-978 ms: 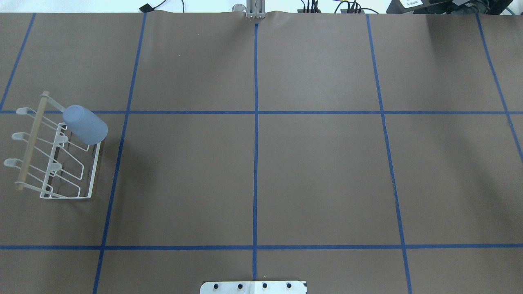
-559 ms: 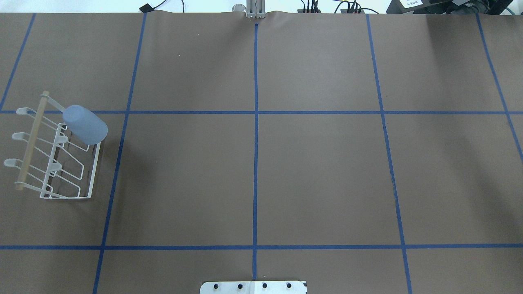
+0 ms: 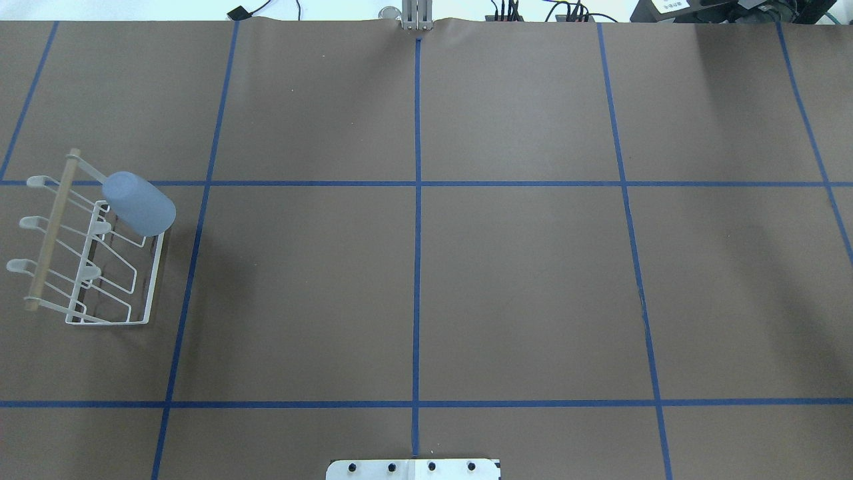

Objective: Hang cup on cup holder

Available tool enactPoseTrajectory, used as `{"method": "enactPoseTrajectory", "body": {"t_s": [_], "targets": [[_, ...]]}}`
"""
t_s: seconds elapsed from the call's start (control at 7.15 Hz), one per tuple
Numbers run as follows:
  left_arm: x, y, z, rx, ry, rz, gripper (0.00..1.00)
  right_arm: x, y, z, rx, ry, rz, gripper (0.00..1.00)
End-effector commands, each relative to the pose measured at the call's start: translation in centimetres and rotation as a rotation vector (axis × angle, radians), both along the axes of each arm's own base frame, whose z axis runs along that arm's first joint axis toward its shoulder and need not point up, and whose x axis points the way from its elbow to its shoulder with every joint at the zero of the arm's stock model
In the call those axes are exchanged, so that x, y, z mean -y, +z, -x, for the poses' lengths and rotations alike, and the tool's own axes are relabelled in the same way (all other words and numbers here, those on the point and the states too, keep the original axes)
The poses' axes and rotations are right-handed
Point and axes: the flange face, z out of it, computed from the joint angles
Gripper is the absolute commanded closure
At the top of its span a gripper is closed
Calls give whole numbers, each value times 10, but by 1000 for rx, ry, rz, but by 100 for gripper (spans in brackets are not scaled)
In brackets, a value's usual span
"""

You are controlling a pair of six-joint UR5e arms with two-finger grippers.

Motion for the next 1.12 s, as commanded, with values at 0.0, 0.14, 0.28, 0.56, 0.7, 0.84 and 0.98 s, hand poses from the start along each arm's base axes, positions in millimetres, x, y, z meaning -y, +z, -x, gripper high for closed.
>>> {"method": "enactPoseTrajectory", "body": {"t_s": [0.0, 0.14, 0.28, 0.56, 0.7, 0.84, 0.98], "targets": [[-7, 18, 3, 42, 93, -74, 2, -4, 0, -11, -2, 19, -1, 0], [-7, 19, 3, 43, 95, -71, 2, -11, 9, -13, -4, 8, 4, 0], [-3, 15, 1, 49, 95, -29, 2, -15, 14, -16, -5, -3, 0, 0], [0, 12, 0, 52, 97, -15, 2, -27, 38, -20, -34, -48, 1, 0], [1, 11, 0, 52, 97, -15, 2, -27, 49, -20, -36, -50, 19, 0], [1, 11, 0, 52, 97, -15, 2, -26, 52, -20, -35, -49, 23, 0], [0, 12, 0, 50, 98, -14, 2, -25, 51, -19, -33, -49, 22, 0]]}}
